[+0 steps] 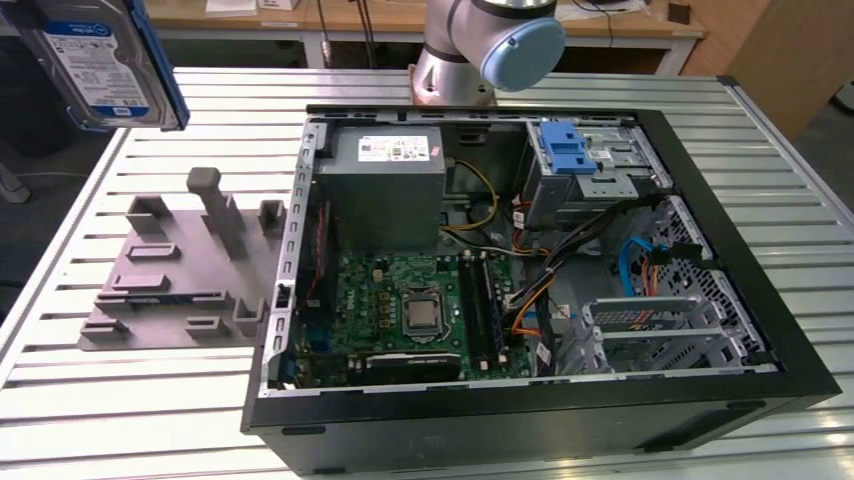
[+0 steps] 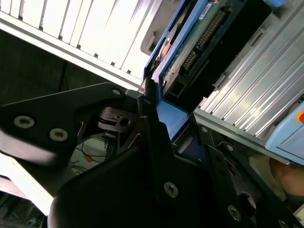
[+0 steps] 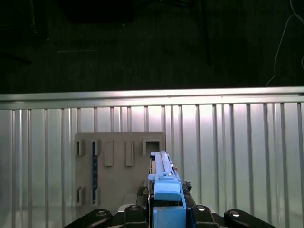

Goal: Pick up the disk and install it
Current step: 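Pick up the disk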

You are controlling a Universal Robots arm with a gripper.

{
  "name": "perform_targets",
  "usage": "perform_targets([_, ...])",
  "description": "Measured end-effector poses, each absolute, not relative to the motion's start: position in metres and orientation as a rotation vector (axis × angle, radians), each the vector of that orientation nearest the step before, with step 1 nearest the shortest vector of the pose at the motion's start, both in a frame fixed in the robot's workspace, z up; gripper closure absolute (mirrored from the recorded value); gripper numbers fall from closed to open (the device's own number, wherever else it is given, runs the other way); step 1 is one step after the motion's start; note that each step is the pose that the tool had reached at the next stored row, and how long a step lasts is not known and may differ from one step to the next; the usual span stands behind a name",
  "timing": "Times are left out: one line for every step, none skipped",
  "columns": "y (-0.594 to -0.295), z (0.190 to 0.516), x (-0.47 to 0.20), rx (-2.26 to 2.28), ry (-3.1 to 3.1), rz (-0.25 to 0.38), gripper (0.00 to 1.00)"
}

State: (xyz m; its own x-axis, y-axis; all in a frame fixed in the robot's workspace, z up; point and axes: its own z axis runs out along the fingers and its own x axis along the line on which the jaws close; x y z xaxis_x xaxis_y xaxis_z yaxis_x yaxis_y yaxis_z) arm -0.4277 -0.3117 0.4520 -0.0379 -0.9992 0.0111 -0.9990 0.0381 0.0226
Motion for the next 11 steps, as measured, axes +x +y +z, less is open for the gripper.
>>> perform_targets([-0.312,0.453,-0.428,2.162,-2.246,-0.013,0.64])
perform_targets([-0.312,0.454,-0.428,2.162,-2.246,-0.013,0.64])
perform_targets([-0.311,0.455,-0.428,2.163,-2.246,-0.013,0.64])
perform_targets([-0.311,0.456,-0.428,2.163,-2.246,-0.013,0.64])
perform_targets([-0.311,0.457,-0.428,2.162,-2.246,-0.013,0.64])
perform_targets([-0.311,0.459,-0.428,2.162,-2.246,-0.013,0.64])
perform_targets([-0.311,0.460,-0.428,2.162,-2.246,-0.013,0.64])
perform_targets([-0.311,0.461,-0.428,2.162,-2.246,-0.013,0.64])
perform_targets([-0.311,0.462,-0.428,2.162,-2.246,-0.013,0.64])
perform_targets([-0.311,0.463,-0.428,2.163,-2.246,-0.013,0.64])
perform_targets([-0.311,0.463,-0.428,2.162,-2.246,-0.013,0.64])
